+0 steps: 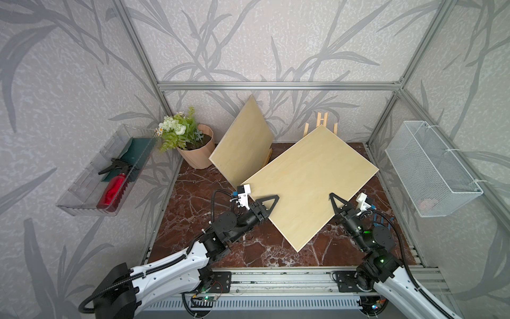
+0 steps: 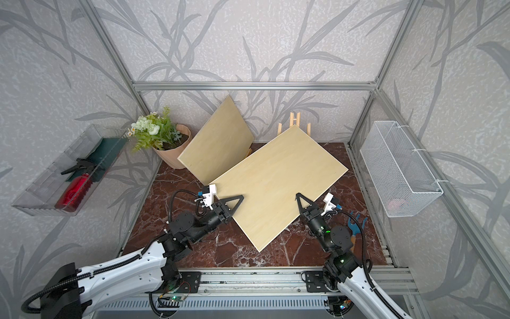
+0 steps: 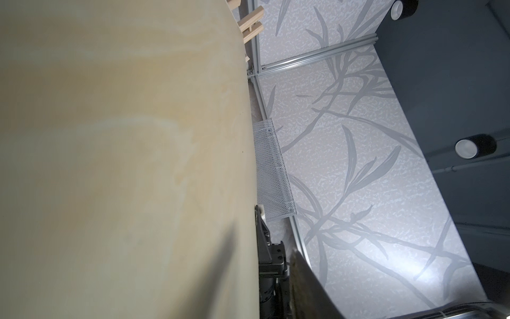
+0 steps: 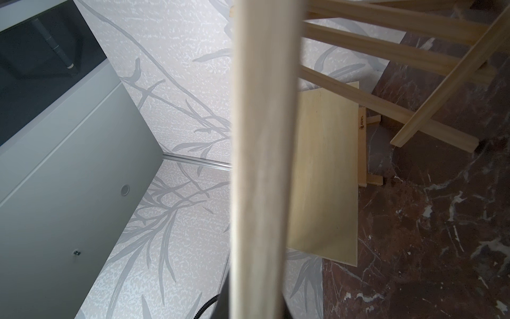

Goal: Disassemble the easel
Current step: Place the drawing board at the center of the board.

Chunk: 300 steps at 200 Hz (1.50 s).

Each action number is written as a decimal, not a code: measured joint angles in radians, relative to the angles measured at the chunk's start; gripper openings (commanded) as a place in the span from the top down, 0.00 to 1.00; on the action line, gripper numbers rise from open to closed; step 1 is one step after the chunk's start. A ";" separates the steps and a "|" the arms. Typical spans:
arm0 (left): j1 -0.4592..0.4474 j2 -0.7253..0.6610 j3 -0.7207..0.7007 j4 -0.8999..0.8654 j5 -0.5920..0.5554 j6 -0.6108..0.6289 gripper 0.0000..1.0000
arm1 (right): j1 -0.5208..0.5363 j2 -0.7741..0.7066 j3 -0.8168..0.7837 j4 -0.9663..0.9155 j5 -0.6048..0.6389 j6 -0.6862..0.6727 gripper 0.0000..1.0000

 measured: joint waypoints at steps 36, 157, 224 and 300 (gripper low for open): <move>-0.006 -0.003 -0.008 -0.002 -0.011 0.074 0.83 | 0.002 -0.016 0.000 -0.029 0.002 0.029 1.00; -0.033 -0.029 -0.001 -0.054 -0.008 0.139 0.98 | 0.007 -0.248 -0.008 -0.254 -0.010 0.031 1.00; -0.030 0.069 0.119 -0.026 -0.047 0.047 0.51 | 0.007 -0.232 -0.017 -0.165 0.050 -0.027 1.00; -0.028 0.224 0.238 0.109 -0.100 0.009 0.55 | 0.006 -0.171 -0.036 0.069 0.164 -0.126 1.00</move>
